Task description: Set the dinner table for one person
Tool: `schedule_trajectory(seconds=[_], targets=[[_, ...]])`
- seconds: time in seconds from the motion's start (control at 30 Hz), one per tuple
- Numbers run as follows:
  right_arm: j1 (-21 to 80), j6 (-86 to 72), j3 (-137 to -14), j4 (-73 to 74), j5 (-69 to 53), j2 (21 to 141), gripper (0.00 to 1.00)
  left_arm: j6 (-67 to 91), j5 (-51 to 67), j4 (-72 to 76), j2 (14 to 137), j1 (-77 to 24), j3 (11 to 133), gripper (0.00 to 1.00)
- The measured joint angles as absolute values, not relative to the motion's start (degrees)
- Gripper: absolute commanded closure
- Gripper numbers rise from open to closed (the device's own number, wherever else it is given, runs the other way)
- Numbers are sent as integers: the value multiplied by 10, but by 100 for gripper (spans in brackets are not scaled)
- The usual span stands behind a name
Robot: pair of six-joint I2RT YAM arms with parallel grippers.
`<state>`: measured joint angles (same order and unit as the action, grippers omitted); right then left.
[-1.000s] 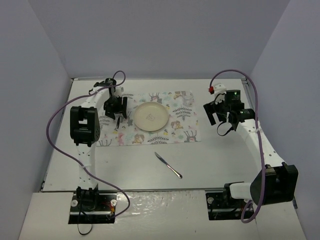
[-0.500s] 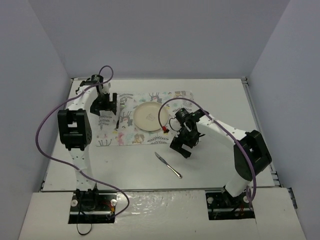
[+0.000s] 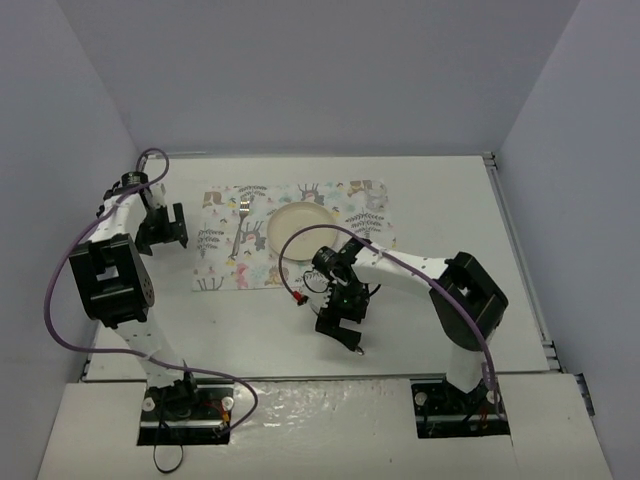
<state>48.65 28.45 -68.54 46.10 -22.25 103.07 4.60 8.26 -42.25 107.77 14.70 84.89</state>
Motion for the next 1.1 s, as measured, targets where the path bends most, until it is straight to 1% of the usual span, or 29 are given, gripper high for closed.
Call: schedule_trajectory(seconds=[0.17,0.37,0.4,0.5,0.67,0.7,0.77,0.87,1.03,1.07,1.1], targets=[[499,252,-690,436,-213,1071,7,38,80,-418,1049,149,814,10],[499,208,-701,417,-182,1081,7,35,74,-406,1012,162,802,10],[500,200,-704,414,-172,1084,9,35,72,-404,1006,164,798,10],[501,177,-715,410,-149,1094,16,34,67,-401,994,170,790,10],[511,150,-725,406,-115,1106,24,31,58,-400,988,178,782,10],[515,147,-726,405,-109,1108,29,30,56,-400,988,180,781,10],[522,140,-729,406,-94,1113,33,28,54,-400,988,183,780,10],[536,134,-733,407,-76,1119,43,24,50,-400,986,189,780,10],[560,121,-739,409,-51,1127,44,18,46,-399,982,201,780,10],[565,120,-741,410,-50,1128,48,17,45,-399,981,203,780,10],[569,119,-742,411,-50,1129,58,17,45,-399,981,205,779,10]])
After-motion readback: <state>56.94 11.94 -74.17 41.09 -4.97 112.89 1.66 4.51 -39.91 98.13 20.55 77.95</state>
